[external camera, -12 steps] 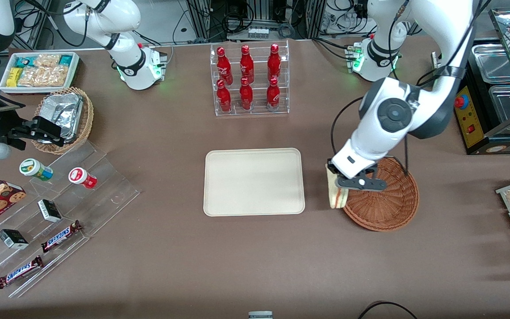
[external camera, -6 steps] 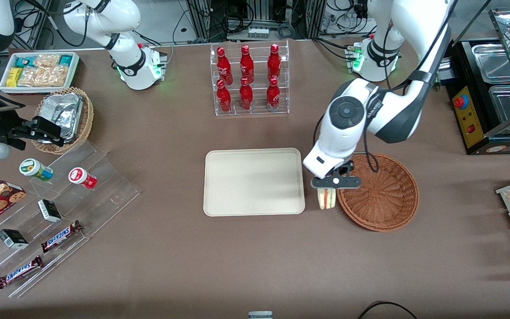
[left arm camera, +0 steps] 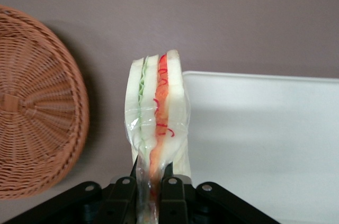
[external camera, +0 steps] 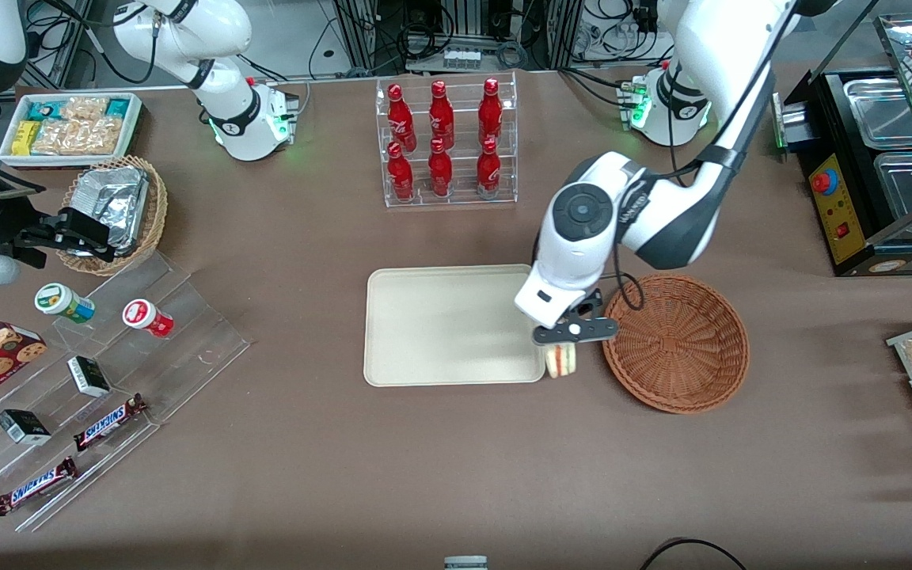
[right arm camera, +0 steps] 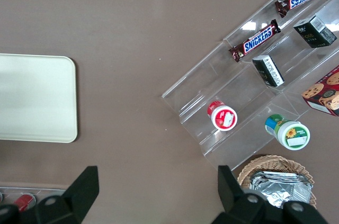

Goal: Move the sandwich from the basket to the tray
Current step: 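Lift the sandwich and carry it with the left gripper over the white tray, then lower the held sandwich onto the white tray with the left gripper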

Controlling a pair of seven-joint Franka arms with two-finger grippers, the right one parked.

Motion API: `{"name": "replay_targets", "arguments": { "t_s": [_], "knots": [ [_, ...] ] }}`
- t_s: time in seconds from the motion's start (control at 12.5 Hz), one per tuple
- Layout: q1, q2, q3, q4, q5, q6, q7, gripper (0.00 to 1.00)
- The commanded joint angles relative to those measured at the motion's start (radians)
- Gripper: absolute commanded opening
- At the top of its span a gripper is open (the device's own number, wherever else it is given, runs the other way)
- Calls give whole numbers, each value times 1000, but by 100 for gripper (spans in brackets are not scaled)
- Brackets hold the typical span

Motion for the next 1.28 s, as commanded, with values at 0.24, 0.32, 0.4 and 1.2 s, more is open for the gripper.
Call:
{"name": "replay_targets", "arguments": {
  "t_s": [0.24, 0.32, 0.4, 1.2],
  "knots": [
    [-100, 74, 7, 39, 41, -30, 17, 0],
    [-103, 86, 6, 40, 38, -23, 16, 0],
    [-115, 104, 4, 46, 36, -21, 16, 0],
    [-183, 196, 7, 143, 44, -22, 100, 0]
  ]
}}
